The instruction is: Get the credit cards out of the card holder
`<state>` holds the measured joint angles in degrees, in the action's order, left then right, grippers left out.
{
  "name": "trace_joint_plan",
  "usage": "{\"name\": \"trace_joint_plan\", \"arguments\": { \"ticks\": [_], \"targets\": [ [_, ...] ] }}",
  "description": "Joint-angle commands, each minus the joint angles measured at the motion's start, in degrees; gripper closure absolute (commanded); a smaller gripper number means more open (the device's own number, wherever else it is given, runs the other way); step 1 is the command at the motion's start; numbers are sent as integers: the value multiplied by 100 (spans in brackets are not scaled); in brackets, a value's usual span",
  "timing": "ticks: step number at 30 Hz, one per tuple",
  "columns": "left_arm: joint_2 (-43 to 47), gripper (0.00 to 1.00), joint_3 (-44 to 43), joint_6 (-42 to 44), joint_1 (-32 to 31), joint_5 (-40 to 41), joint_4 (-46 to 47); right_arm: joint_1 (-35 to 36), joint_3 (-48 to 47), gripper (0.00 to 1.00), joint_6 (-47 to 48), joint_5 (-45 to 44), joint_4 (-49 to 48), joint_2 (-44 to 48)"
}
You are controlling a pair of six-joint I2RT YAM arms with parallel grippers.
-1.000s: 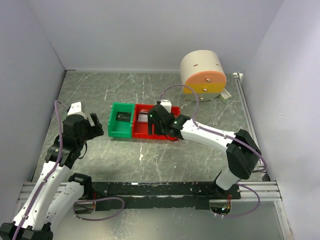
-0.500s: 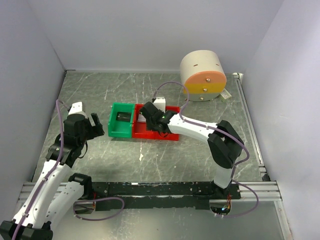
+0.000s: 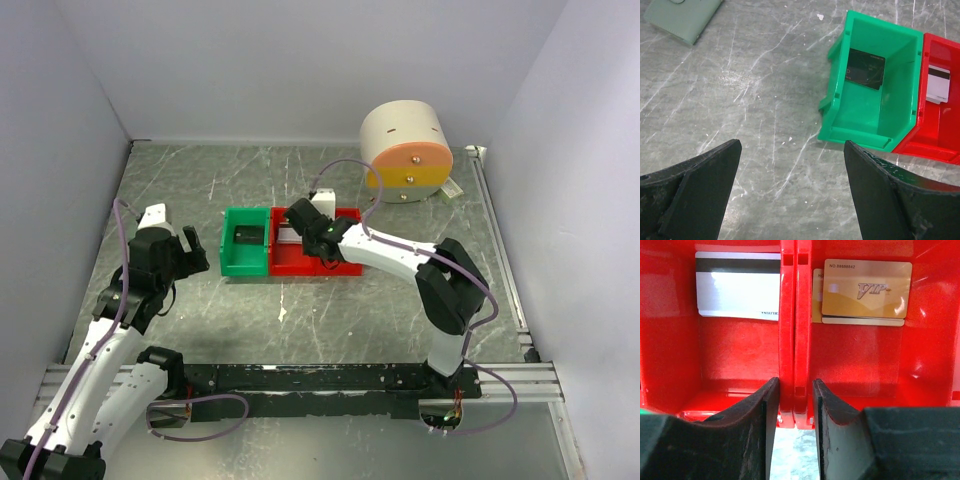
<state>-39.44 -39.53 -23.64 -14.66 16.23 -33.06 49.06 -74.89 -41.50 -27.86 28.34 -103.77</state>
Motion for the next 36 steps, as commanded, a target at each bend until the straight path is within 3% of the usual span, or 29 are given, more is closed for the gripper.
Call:
{"name": "trace_joint_plan", "arguments": {
  "ticks": [1, 4, 18, 29, 36],
  "targets": [
    [-6, 5, -22, -44, -37, -103, 10, -147, -113, 68, 171, -183, -29, -90],
    [-18, 5, -29, -53, -36, -102, 6, -243, -92, 72, 227, -177, -73, -83],
    [-98, 5, -35, -56, -37, -137, 10, -608, 20, 71, 588, -127, -257, -13],
    [-252, 5, -23, -138, -37, 113, 96, -617, 425, 36, 1121, 826, -786, 1013],
    [-1585, 5, -427, -321, 8, 252, 57, -616, 1154, 24, 1110, 1803, -1113, 1970]
  ]
}}
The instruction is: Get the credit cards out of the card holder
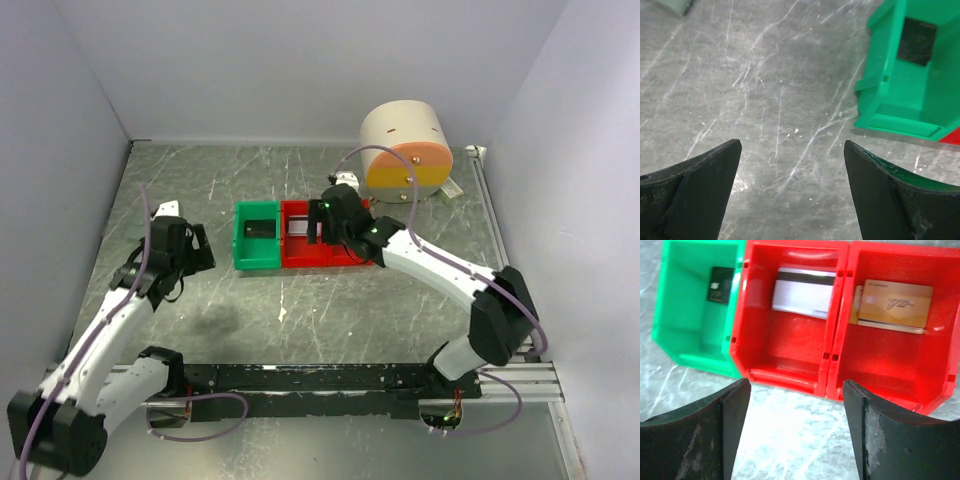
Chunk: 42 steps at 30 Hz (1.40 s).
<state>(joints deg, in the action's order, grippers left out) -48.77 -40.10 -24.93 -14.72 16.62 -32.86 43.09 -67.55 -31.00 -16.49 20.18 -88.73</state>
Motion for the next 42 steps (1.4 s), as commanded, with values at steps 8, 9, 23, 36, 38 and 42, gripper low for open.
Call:
{"name": "trace_joint_plan", "arguments": {
  "ticks": [8, 9, 23, 36, 38, 42],
  "targets": [
    [-2475, 5, -1355, -427, 924, -149, 400, -26, 1515, 14, 85, 1080, -474, 1956],
    [-2687, 5, -1464, -425, 1015, -87, 425, -25, 1638, 13, 79, 1045, -480, 2135],
    [-5076, 4, -2873, 828, 2084, 422, 1309, -28, 1691, 13, 624, 846, 38, 2820],
    [-5931, 4, -3347, 1258, 2777, 635, 2009, -27, 1803, 13, 619, 1241, 385, 2692],
    [-6295, 4, -3475, 1196, 2894, 450, 1728, -27, 1830, 13, 585, 1327, 358, 2628],
    [-6627, 4, -3464, 1252, 2934, -75, 1450, -28, 1782, 13, 473, 1515, 371, 2430]
  ]
}}
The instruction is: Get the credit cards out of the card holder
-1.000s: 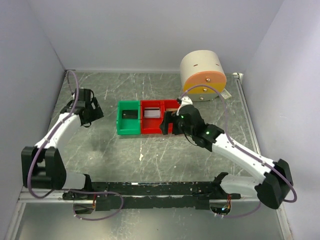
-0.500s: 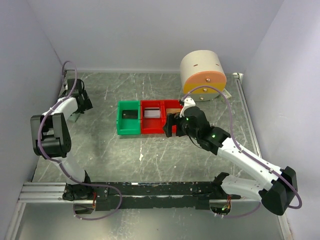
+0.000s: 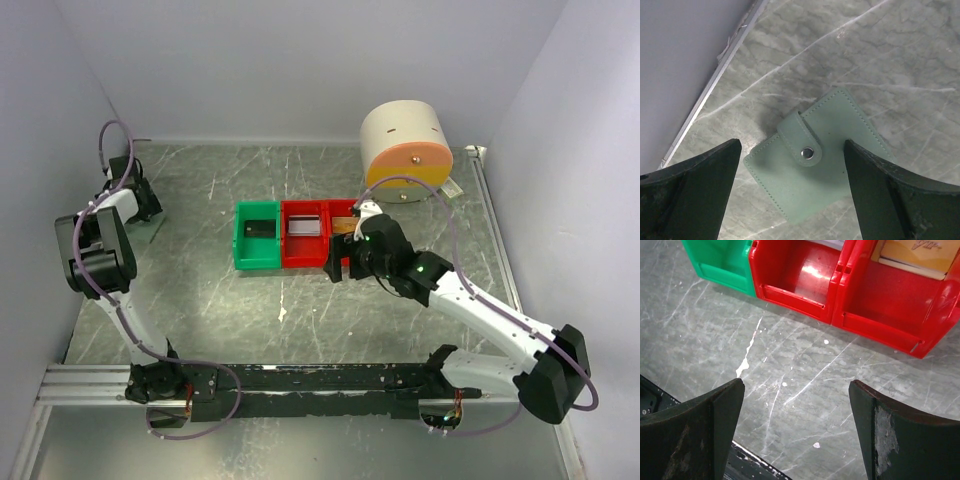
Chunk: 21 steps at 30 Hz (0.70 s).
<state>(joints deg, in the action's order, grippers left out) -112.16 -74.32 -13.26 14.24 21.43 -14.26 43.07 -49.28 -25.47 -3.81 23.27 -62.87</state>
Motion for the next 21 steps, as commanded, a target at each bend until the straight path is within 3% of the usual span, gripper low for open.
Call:
{"name": "trace_joint_plan", "arguments": {
  "ticks": [1, 10, 14, 21],
  "targets": [
    [-316, 5, -39, 73, 38, -644, -459, -19, -50, 13, -113, 285, 56, -212],
    [-35, 1, 302, -296, 123, -1518, -653, -27, -333, 14, -348, 608, 107, -621],
    [24, 9, 348, -494, 197, -2061, -898, -24, -416, 14, -415, 652, 128, -637],
    [792, 12, 1112, -1017, 202, -2446, -732, -26, -329, 14, -592, 680, 49, -528]
  ]
}}
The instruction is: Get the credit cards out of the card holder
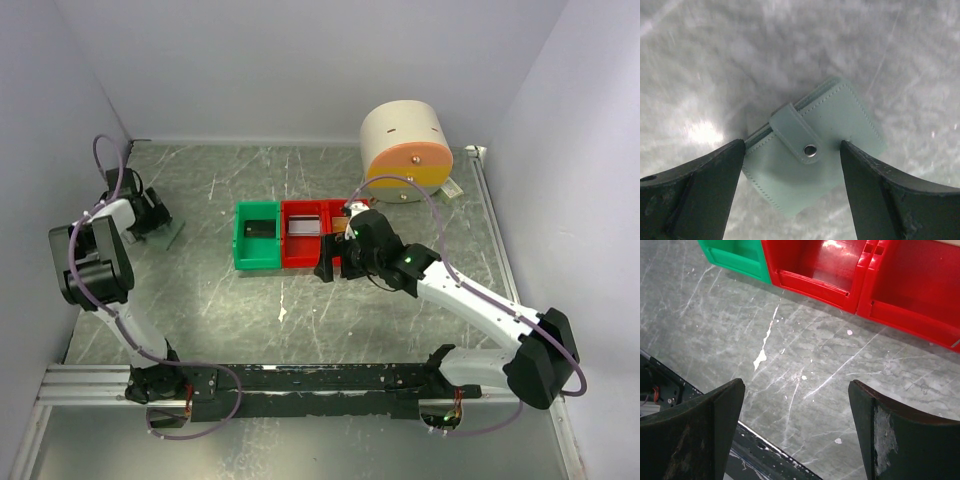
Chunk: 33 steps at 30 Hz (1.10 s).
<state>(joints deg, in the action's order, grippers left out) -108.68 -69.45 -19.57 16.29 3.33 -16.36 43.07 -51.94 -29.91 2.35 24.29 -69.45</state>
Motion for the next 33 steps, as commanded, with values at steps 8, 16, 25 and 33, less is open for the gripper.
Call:
{"name": "trace_joint_plan", "arguments": {
  "ticks": [8, 16, 25, 33],
  "targets": [
    [2041, 18, 2173, -1209, -37, -881, -433, -26, -216, 14, -283, 68, -168, -75],
    [3848, 24, 3151, -1704, -390, -621, -1168, -16, -504, 15, -585, 791, -484, -534],
    [3085, 3, 1612, -1022, -301, -98, -1145, -16, -575, 15, -681, 868, -420, -361],
    [856, 0, 12, -746, -185, 240, -1382, -15, -35, 15, -681, 939, -556, 51]
  ]
}}
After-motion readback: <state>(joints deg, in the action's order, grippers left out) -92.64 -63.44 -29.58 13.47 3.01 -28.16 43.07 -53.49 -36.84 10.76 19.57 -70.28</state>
